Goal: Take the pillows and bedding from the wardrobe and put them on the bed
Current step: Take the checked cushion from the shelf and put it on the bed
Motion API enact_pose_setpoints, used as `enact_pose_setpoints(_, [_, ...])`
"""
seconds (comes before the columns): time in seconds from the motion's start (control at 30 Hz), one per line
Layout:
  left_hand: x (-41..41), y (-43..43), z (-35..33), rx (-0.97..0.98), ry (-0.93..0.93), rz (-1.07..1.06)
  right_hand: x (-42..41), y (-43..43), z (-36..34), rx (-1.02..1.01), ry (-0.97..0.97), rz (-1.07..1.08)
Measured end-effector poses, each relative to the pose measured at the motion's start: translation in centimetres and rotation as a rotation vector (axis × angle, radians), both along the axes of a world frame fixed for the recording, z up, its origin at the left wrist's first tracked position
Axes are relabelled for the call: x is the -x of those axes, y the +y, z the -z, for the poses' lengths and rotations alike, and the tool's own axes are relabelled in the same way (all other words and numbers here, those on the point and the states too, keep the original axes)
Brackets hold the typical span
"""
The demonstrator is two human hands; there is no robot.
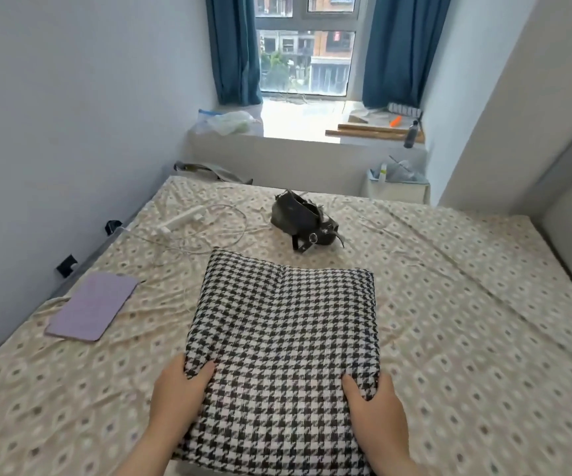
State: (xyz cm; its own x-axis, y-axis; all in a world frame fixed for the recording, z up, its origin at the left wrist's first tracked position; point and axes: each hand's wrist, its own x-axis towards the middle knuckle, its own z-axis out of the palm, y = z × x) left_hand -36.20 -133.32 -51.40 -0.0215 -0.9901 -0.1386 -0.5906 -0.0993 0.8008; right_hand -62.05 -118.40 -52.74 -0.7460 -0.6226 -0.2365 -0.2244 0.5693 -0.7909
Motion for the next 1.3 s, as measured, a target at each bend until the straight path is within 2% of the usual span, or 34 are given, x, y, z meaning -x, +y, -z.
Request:
enact_pose_setpoints(0.13, [0.6,-1.5,8.0,-0.088,0.002,0.038,-0.3,-0.7,7.9,-0.164,-0.057,0.026])
enact_pose_setpoints(0.37, [1.6,-3.9,18.8,-0.092,-0.015,0.111,0.1,-1.9,17.6,-0.158,-0.064,0.064])
enact_pose_setpoints(0.43, [1.6,-4.1,20.9,-0.091,-0.081,0.102,0.2,-1.9,19.6,-0.172,-0.066,0.064])
enact_pose_setpoints(0.57, [0.8,-4.9,23.5,-0.161,-0.353,0.138,0.3,-1.8,21.4,-0.262,-0.061,-0.015])
enact_pose_setpoints(0.67, [0.6,-5.2,23.4,-0.178,-0.562,0.151,-0.4,-1.4,21.7,-0.362,-0.06,-0.033])
enact_pose_setpoints(0.73, [0.8,-5.1,22.9,-0.175,-0.608,0.147,-0.9,-0.7,21.6,-0.392,-0.068,-0.021])
enact_pose_setpoints(0.87, [0.6,-4.2,22.2,-0.33,-0.362,0.124,-1.8,0.7,21.5,-0.405,-0.108,-0.042])
enact_pose_setpoints(0.97, [0.1,-4.1,21.6,-0.369,-0.362,0.133,-1.4,0.6,21.2,-0.457,-0.114,-0.087])
enact_pose_setpoints(1.1, [0.6,-4.3,18.5,-0.144,-0.436,0.225,-1.0,-0.4,17.8,-0.536,0.083,-0.091])
enact_pose_setpoints(1.2, [2.0,-4.8,13.2,-0.013,-0.374,0.293,-0.9,-2.4,12.5,-0.39,0.168,-0.161])
enact_pose_setpoints(1.3, [2.5,-5.2,6.0,0.046,-0.231,0.376,-1.5,-4.3,5.7,-0.248,0.18,-0.253])
